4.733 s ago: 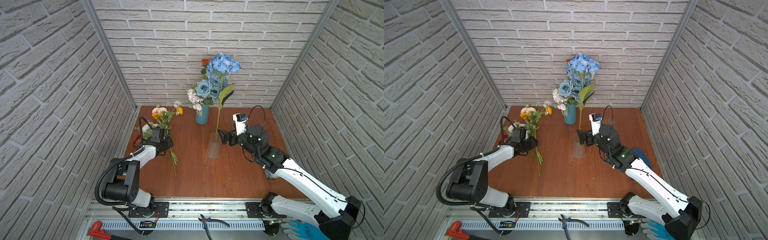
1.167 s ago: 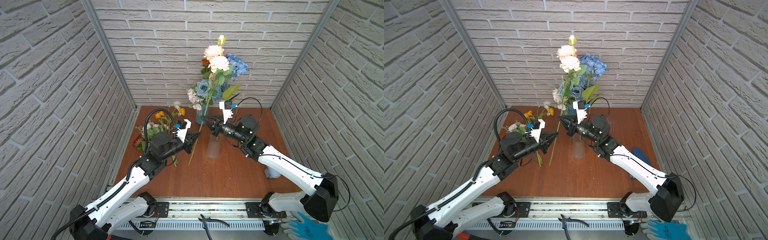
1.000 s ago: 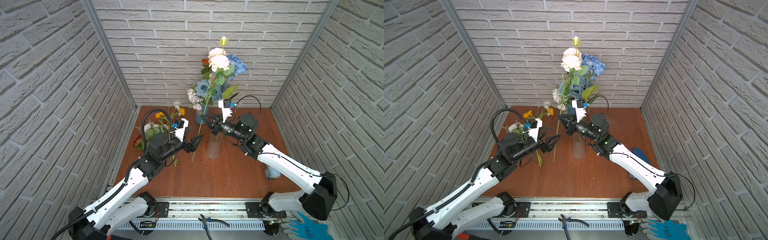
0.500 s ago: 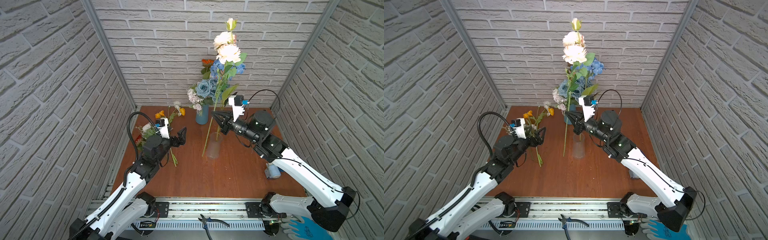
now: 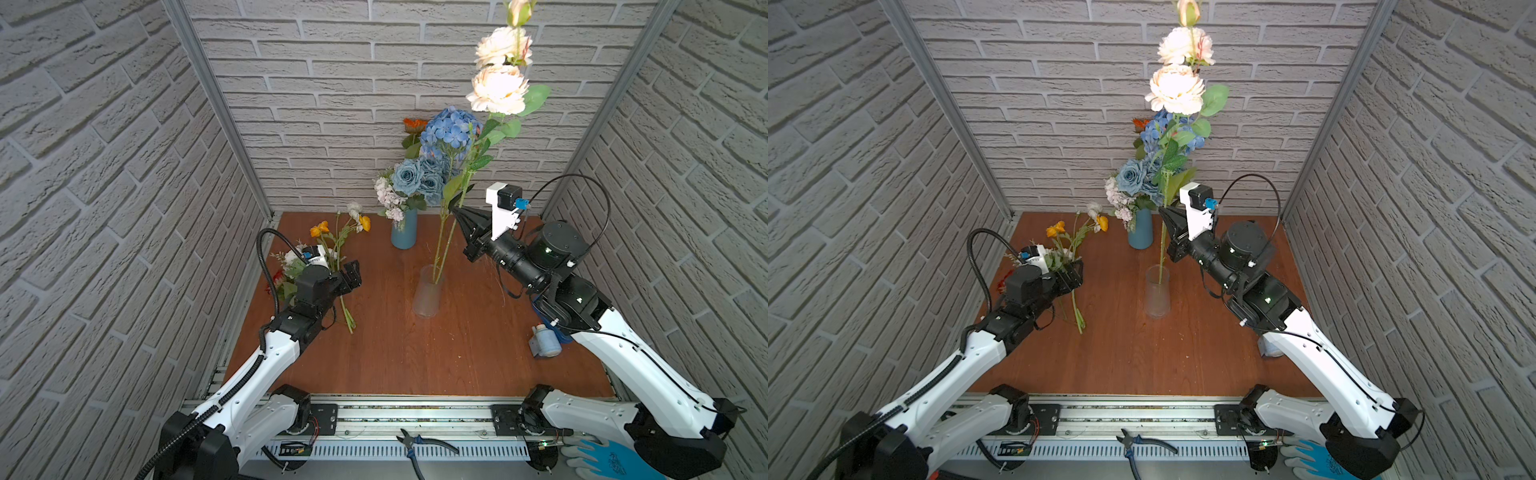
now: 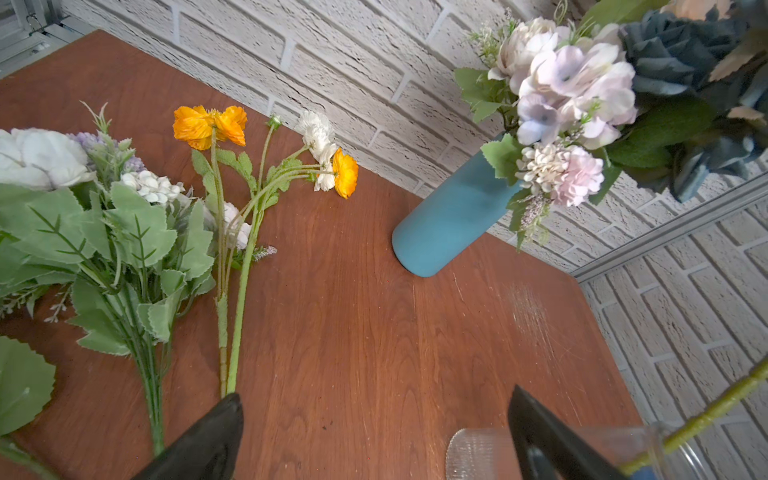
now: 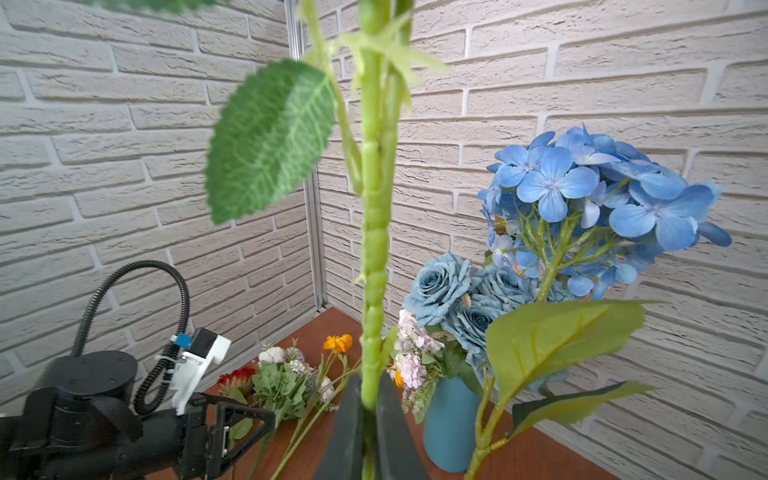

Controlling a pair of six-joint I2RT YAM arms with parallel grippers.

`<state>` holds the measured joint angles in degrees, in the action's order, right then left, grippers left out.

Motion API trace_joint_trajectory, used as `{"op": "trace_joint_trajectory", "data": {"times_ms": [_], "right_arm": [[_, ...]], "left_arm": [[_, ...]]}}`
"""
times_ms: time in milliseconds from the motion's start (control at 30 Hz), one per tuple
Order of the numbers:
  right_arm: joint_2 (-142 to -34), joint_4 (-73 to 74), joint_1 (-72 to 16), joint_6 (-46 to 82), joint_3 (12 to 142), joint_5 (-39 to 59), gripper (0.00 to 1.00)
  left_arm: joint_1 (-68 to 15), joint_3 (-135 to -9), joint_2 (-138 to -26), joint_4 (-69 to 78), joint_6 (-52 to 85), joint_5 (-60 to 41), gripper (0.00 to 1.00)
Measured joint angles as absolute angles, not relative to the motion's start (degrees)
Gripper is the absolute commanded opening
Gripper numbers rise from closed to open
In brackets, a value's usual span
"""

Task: Arrange the flowers into the vase
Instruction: 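Lower the cream rose stem into the glass vase and open the right gripper, then withdraw the right gripper from the vase while the left gripper moves over the loose flowers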

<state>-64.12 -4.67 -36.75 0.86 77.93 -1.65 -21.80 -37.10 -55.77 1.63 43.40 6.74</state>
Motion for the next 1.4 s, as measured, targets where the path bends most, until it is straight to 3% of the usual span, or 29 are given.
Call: {"op": "trace_joint_trajectory", "data": {"times_ms": [233, 833, 1400], "right_arm": [[-68.2, -3.2, -36.8, -2.0, 77.4, -3.0, 0.06], [-71.7, 2.0, -36.8, 1.4, 61.5, -6.8, 0.07], [-73.7, 0.7, -36.8, 5.3, 57.8, -6.2, 0.36]], "left_arm": [[-21.8, -36.8, -55.0, 1.6, 43.6, 6.6, 0.98], [-21.1, -35.0, -52.8, 1.2, 43.8, 6.7, 0.98], [-20.9, -34.3, -51.1, 0.1, 44.6, 7.5, 0.98]]}}
